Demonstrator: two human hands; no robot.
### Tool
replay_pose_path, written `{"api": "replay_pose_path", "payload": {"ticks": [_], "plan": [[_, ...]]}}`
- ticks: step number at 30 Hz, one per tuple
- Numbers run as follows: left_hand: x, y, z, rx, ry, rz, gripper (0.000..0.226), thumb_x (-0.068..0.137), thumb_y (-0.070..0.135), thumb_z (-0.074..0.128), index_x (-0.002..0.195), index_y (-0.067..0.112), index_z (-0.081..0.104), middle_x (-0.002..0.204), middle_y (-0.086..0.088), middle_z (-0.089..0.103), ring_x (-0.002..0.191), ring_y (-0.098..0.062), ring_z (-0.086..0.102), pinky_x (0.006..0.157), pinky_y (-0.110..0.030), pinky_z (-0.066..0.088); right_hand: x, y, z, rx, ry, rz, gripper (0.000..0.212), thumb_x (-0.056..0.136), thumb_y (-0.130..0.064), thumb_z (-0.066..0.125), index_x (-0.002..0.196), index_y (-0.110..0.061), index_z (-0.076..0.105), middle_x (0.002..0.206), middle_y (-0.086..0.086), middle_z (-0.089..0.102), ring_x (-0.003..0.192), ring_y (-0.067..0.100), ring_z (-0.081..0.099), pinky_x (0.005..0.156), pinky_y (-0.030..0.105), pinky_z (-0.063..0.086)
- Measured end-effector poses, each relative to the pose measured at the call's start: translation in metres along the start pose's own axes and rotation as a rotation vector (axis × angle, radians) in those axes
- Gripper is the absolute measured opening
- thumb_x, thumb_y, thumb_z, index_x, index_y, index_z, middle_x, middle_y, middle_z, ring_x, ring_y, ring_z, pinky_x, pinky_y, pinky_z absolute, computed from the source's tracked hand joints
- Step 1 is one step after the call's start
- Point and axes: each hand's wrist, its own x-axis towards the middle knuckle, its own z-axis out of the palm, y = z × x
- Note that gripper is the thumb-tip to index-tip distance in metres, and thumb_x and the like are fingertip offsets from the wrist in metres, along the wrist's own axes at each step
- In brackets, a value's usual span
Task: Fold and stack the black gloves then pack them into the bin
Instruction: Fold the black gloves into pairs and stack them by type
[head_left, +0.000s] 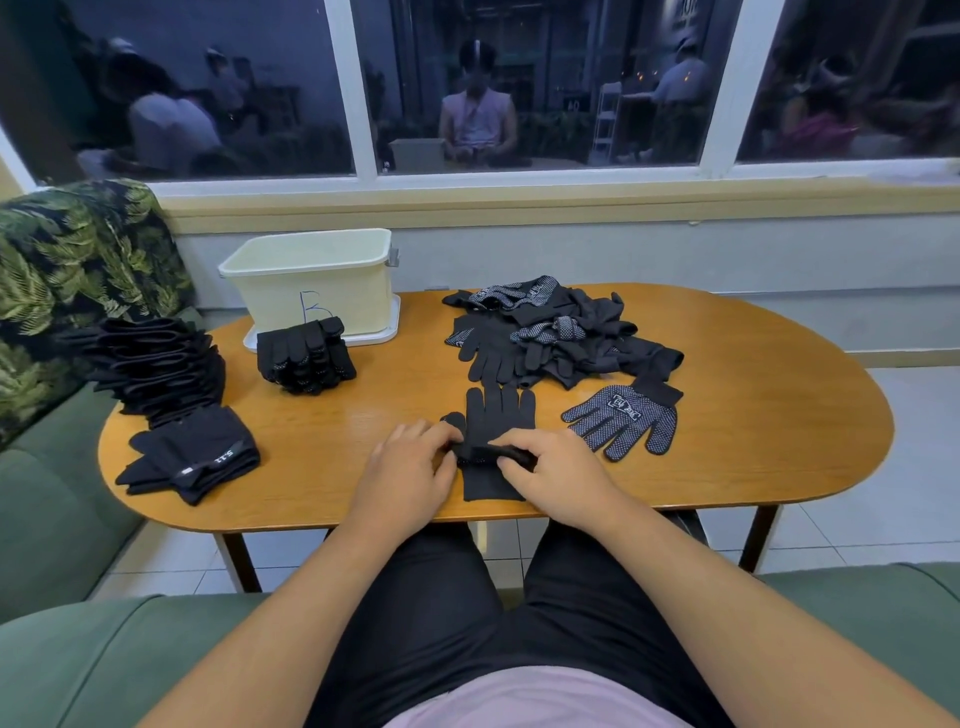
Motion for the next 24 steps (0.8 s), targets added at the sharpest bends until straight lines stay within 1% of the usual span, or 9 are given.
{"api": "replay_pose_path", "payload": {"ticks": [2,3,6,8,11,13,18,22,24], "plan": [[0.0009,0.0000,-0.0002,0.005,-0.010,-0.010,0.029,0.104,0.034,0.054,0.131,0.041,0.063,0.114,0.020,0.057,0.116,-0.012,0.052,0.100,-0.041,0.047,-0.0007,-0.0016,-0.0011,-0.035,0.025,-0.013,0.027,0.101,-0.034,0.066,0.126,-0.036,0.077,0.122,-0.018,0.076,0.111,0.003,0.065,0.090,0.006,0.041],[0.0013,-0.0001,-0.0003,0.007,-0.011,-0.013,0.031,0.104,0.035,0.054,0.133,0.041,0.063,0.116,0.020,0.058,0.117,-0.012,0.052,0.101,-0.041,0.047,-0.0013,-0.0024,-0.0010,-0.034,0.032,-0.018,0.027,0.102,-0.034,0.065,0.126,-0.034,0.078,0.124,-0.017,0.076,0.113,0.003,0.065,0.091,0.005,0.041],[0.0021,-0.0003,-0.0016,0.006,-0.023,-0.026,0.035,0.104,0.037,0.053,0.137,0.041,0.060,0.120,0.019,0.059,0.121,-0.012,0.051,0.104,-0.042,0.045,-0.0023,-0.0029,0.0006,-0.054,0.041,-0.023,0.027,0.106,-0.041,0.057,0.123,-0.035,0.076,0.110,-0.013,0.079,0.098,0.007,0.069,0.086,0.030,0.054],[0.0025,-0.0005,-0.0021,0.008,-0.033,-0.022,0.038,0.104,0.038,0.052,0.141,0.044,0.056,0.124,0.019,0.059,0.124,-0.012,0.050,0.105,-0.043,0.044,-0.0028,-0.0019,0.0027,-0.090,0.035,-0.033,0.029,0.108,-0.043,0.053,0.125,-0.035,0.075,0.108,-0.011,0.079,0.098,0.010,0.069,0.085,0.034,0.054],[0.0033,-0.0006,-0.0012,0.020,-0.052,-0.020,0.040,0.105,0.039,0.050,0.144,0.044,0.056,0.134,0.017,0.059,0.131,-0.012,0.047,0.109,-0.043,0.042,-0.0024,-0.0003,0.0056,-0.146,0.050,-0.064,0.036,0.106,-0.043,0.055,0.134,-0.031,0.074,0.132,-0.011,0.075,0.122,0.011,0.068,0.103,0.035,0.054],[0.0037,-0.0010,-0.0005,0.018,-0.049,-0.038,0.040,0.105,0.040,0.051,0.144,0.038,0.059,0.136,0.016,0.060,0.133,-0.013,0.047,0.110,-0.042,0.042,-0.0022,0.0001,0.0063,-0.167,0.048,-0.088,0.040,0.102,-0.044,0.055,0.135,-0.031,0.074,0.137,-0.012,0.072,0.129,0.009,0.065,0.109,0.036,0.053],[0.0038,-0.0013,0.0000,-0.032,-0.014,-0.060,0.040,0.103,0.037,0.057,0.140,0.027,0.065,0.135,0.009,0.064,0.130,-0.016,0.051,0.113,-0.042,0.042,-0.0032,0.0006,0.0048,-0.135,0.036,-0.088,0.048,0.094,-0.048,0.053,0.134,-0.032,0.075,0.139,-0.013,0.071,0.131,0.006,0.064,0.110,0.035,0.053],[0.0025,-0.0031,0.0006,-0.110,0.029,-0.046,0.036,0.106,0.024,0.050,0.139,0.029,0.063,0.136,0.012,0.059,0.130,-0.013,0.047,0.112,-0.039,0.043,-0.0036,0.0010,0.0040,-0.187,0.002,-0.137,0.043,0.096,-0.050,0.056,0.133,-0.036,0.072,0.140,-0.020,0.068,0.132,0.003,0.059,0.109,0.033,0.051],[-0.0009,-0.0034,-0.0020,-0.173,0.030,0.024,0.033,0.109,0.022,0.047,0.136,0.032,0.063,0.138,0.016,0.055,0.132,-0.008,0.043,0.112,-0.034,0.040,-0.0036,-0.0022,0.0023,-0.239,-0.036,-0.182,0.044,0.100,-0.057,0.054,0.136,-0.037,0.068,0.141,-0.021,0.066,0.134,0.004,0.053,0.108,0.031,0.046]]}}
